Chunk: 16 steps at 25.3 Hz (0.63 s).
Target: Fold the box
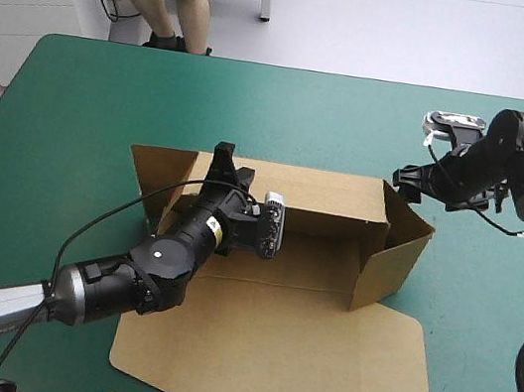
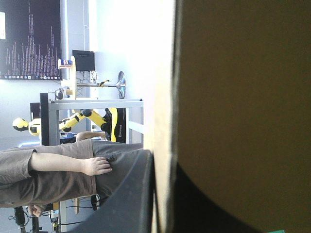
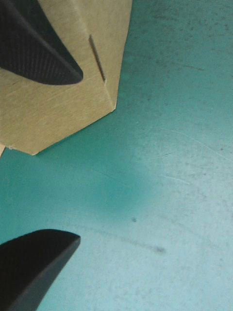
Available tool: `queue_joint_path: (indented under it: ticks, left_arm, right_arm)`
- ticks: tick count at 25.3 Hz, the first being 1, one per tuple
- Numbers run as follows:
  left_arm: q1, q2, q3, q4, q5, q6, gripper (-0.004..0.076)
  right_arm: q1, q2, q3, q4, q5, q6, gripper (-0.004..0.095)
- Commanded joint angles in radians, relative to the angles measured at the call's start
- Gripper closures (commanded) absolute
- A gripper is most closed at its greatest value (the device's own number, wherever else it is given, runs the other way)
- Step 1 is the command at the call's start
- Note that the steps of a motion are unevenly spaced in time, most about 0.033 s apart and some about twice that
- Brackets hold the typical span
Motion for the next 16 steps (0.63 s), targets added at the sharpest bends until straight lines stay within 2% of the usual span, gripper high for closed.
queue_joint_path:
  ticks: [1, 6, 16]
  left_arm:
    - [-0.004, -0.023, -0.014, 0.009, 0.040, -0.010, 0.0732]
    - [-0.004, -0.023, -0.014, 0.009, 0.040, -0.010, 0.0732]
    - [-0.004, -0.023, -0.014, 0.009, 0.040, -0.010, 0.0732]
  right_arm:
    - [-0.009, -0.102, 0.039, -0.011, -0.003, -0.014, 0.0156]
    - [-0.009, -0.254, 0.225, 0.015, -0.186, -0.048, 0.0156]
    - [-0.009, -0.523, 0.587, 0.188, -0.509, -0.308, 0.0156]
